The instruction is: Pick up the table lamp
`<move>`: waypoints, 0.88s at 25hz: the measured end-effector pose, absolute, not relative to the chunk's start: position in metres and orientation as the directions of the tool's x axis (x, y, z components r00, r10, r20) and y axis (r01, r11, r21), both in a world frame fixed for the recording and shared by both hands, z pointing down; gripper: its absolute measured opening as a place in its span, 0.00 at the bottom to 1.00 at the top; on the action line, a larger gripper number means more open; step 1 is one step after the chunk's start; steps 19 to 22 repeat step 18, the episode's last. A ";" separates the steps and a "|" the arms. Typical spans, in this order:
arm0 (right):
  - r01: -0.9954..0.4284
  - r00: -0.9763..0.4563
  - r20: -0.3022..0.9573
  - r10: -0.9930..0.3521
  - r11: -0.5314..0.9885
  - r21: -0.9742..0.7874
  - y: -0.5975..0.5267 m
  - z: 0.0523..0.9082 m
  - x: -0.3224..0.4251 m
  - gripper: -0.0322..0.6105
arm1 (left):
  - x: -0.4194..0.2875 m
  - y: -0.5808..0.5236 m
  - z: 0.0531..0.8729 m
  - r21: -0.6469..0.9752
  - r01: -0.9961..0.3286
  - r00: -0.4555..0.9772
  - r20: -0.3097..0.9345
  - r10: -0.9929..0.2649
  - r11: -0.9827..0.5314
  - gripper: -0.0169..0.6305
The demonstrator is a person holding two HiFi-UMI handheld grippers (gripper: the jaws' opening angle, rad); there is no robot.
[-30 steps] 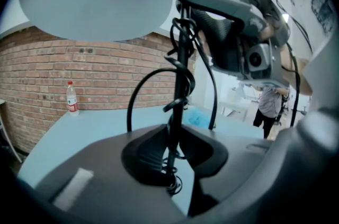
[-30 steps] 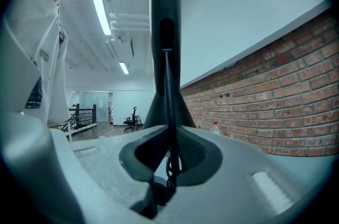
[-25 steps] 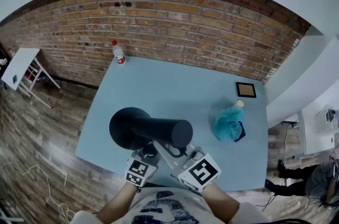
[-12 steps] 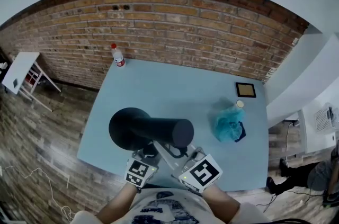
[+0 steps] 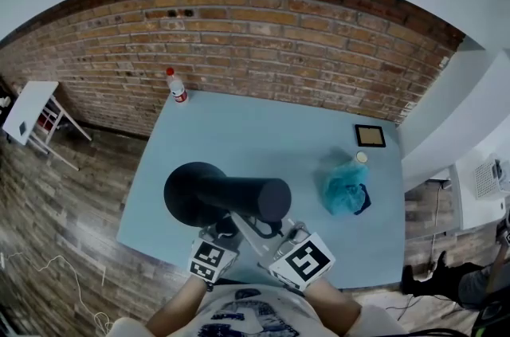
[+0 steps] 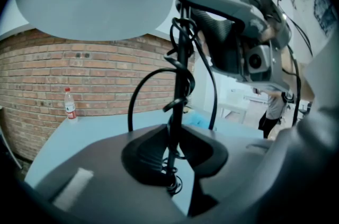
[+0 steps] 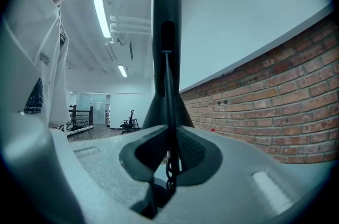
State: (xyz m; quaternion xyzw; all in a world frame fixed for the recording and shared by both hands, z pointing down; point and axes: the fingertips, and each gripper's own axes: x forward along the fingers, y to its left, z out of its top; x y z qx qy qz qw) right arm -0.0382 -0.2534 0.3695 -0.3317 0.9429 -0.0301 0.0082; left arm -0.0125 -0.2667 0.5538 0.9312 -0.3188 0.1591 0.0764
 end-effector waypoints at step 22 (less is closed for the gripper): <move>-0.620 -0.783 -0.012 -0.622 0.782 -0.062 -0.257 0.368 -0.044 0.11 | -0.021 -0.272 0.552 0.018 -0.624 0.737 0.345 -0.581 -0.781 0.13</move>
